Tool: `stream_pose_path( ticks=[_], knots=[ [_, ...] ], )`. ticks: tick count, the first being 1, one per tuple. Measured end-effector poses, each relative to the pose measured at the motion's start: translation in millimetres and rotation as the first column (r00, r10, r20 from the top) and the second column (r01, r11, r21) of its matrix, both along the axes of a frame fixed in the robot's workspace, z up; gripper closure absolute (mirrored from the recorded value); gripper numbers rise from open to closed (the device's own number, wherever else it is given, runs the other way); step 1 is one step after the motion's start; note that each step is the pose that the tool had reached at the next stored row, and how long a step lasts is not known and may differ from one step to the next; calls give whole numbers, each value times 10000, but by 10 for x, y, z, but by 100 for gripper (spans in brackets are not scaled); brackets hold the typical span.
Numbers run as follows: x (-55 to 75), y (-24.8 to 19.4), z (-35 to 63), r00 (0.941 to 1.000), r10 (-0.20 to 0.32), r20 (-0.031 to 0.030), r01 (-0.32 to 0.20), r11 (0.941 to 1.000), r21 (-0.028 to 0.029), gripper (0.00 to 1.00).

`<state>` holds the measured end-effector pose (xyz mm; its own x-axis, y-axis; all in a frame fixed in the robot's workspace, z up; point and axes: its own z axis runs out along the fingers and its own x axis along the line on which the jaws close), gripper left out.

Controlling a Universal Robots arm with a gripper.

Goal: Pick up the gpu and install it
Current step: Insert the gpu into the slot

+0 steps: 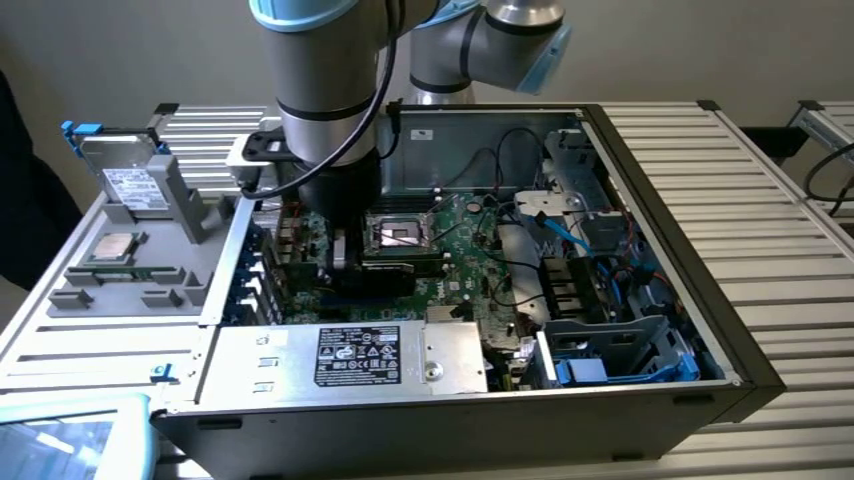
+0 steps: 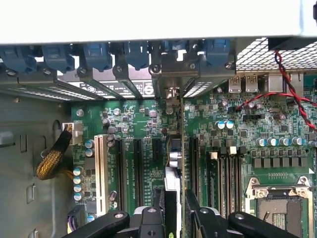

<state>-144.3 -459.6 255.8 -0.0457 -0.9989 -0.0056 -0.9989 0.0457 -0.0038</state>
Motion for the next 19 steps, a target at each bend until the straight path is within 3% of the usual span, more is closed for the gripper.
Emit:
stream_pose_path(
  ticks=[19],
  knots=[
    [-3, -12, -2, 10000, 2, -1, -2, 10000, -25, 72]
  ],
)
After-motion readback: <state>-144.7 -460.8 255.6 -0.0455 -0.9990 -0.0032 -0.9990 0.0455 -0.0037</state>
